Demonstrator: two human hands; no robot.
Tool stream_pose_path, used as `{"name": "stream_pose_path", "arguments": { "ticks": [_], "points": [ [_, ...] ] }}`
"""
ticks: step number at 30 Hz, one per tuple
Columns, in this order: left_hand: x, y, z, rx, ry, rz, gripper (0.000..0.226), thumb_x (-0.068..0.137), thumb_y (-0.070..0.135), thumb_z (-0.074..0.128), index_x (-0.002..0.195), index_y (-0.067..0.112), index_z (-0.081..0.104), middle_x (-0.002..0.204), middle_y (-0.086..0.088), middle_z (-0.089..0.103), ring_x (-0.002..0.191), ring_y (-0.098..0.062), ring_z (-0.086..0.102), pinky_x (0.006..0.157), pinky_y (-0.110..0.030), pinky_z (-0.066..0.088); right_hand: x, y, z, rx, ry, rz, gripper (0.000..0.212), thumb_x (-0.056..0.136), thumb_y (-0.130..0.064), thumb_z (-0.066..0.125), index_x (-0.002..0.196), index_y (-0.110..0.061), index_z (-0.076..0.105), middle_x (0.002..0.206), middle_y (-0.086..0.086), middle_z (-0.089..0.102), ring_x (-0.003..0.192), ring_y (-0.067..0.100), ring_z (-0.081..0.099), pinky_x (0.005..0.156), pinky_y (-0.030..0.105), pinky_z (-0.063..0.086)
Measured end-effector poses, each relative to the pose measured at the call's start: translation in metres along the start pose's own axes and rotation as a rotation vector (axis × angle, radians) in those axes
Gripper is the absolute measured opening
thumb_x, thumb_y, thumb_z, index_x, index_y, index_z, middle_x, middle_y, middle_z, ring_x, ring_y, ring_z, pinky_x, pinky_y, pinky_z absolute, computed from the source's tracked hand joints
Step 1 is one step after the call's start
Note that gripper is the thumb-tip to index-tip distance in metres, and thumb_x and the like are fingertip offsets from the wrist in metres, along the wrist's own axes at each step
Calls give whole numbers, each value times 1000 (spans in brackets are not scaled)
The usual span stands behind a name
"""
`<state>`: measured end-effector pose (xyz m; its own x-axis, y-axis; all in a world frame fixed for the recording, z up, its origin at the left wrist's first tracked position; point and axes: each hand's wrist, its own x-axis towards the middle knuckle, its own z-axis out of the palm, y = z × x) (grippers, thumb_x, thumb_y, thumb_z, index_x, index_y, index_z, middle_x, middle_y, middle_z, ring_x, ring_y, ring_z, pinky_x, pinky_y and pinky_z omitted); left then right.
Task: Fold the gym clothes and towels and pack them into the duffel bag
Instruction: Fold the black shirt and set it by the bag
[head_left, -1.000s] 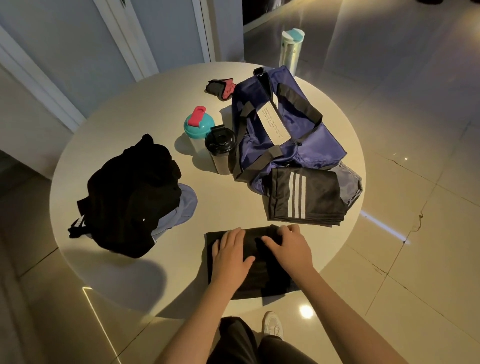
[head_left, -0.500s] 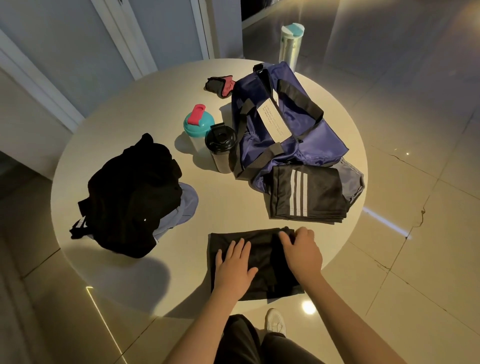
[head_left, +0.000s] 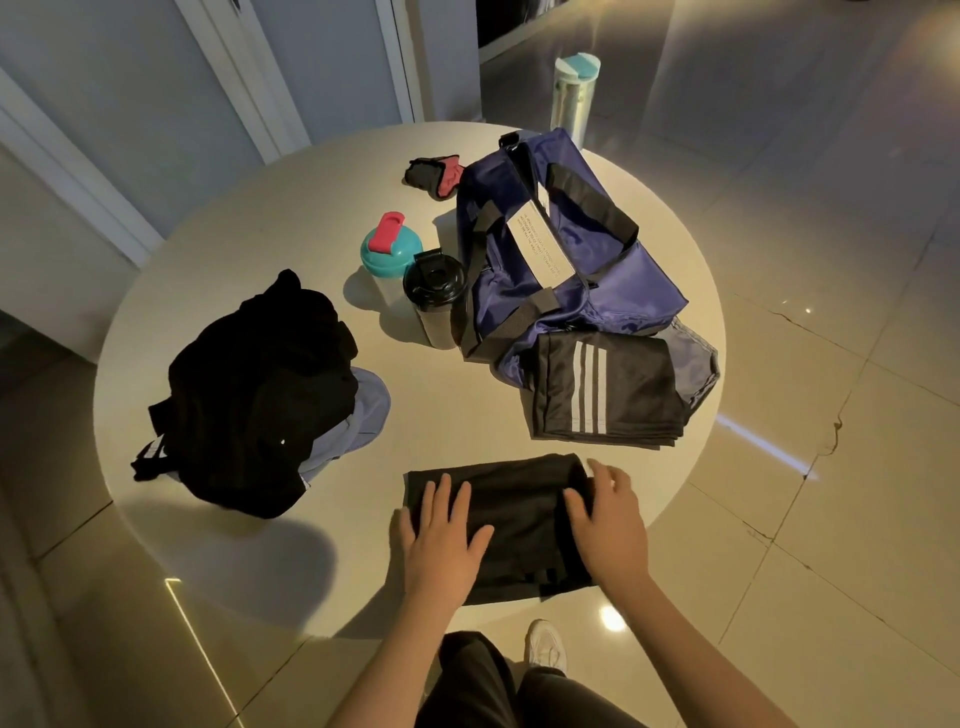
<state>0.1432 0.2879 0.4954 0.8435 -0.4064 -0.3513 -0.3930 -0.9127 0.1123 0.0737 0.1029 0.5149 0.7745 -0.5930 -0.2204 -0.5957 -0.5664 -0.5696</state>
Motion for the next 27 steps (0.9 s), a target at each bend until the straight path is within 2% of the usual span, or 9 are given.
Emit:
{"name": "stream_pose_path", "arguments": {
  "ticks": [2, 4, 7, 10, 12, 15, 20, 23, 27],
  "points": [
    [-7, -12, 5, 50, -15, -24, 69, 94, 62, 18, 152, 27, 4, 161, 0, 0, 148, -19, -1, 116, -49, 8, -12, 9, 12, -182, -122, -141, 64, 92, -60, 25, 146, -26, 27, 151, 5, 27, 133, 26, 36, 107, 39, 34],
    [-12, -20, 6, 64, -42, -36, 76, 90, 68, 8, 151, 25, 18, 159, -3, 15, 146, -22, 15, 112, -51, 22, -19, 22, 23, -352, -227, -158, 84, 80, -71, -9, 149, -31, 16, 156, 6, 20, 141, 27, 24, 113, 43, 24],
    [-12, -26, 9, 37, -44, -101, 88, 87, 71, -1, 139, 18, 47, 145, -9, 45, 132, -29, 44, 97, -50, 43, -16, 30, 30, -414, -187, -136, 88, 80, -72, -14, 148, -31, 24, 153, 13, 27, 140, 33, 27, 112, 51, 21],
    [-18, -27, 6, -35, -38, -171, 86, 84, 69, -9, 151, 24, 20, 158, -10, 17, 145, -30, 18, 113, -46, 22, -16, 22, 23, -411, -188, 6, 95, 73, -76, -16, 149, -30, 17, 155, 12, 15, 142, 32, 18, 115, 47, 14],
    [-24, -29, 6, -97, -64, -254, 71, 91, 63, 3, 152, 28, 5, 159, -7, 7, 145, -27, 11, 116, -42, 18, -21, 18, 21, -364, -193, 96, 80, 83, -73, -3, 149, -30, 12, 151, 10, 21, 137, 29, 26, 112, 45, 26],
    [-23, -26, 5, -90, -48, -263, 65, 97, 53, 29, 152, 23, 9, 155, -8, 17, 139, -26, 22, 111, -37, 29, -27, 10, 27, -279, -228, 64, 60, 97, -51, 30, 149, -27, 13, 144, 11, 33, 128, 27, 38, 105, 38, 36],
    [1, -15, -11, -195, -48, -271, 72, 95, 34, 52, 151, 14, 11, 149, -14, 22, 138, -28, 24, 113, -35, 28, -9, -1, 19, 86, -208, 4, 53, 94, -22, 53, 143, -23, 34, 132, 10, 46, 121, 25, 44, 105, 32, 35],
    [8, -13, -21, -245, 44, -237, 77, 93, 29, 58, 151, 13, 10, 147, -11, 25, 135, -24, 28, 111, -31, 29, -1, -6, 13, 175, -92, -20, 63, 90, -25, 60, 145, -20, 29, 126, 6, 51, 114, 23, 48, 101, 34, 38],
    [11, -16, -21, -427, 7, -368, 96, 81, 38, 71, 149, 8, 9, 148, -14, 29, 135, -29, 34, 109, -36, 37, 3, -7, 14, 310, -84, 251, 74, 83, -48, 62, 140, -17, 26, 130, 8, 49, 119, 31, 49, 98, 46, 45]
  ]
}}
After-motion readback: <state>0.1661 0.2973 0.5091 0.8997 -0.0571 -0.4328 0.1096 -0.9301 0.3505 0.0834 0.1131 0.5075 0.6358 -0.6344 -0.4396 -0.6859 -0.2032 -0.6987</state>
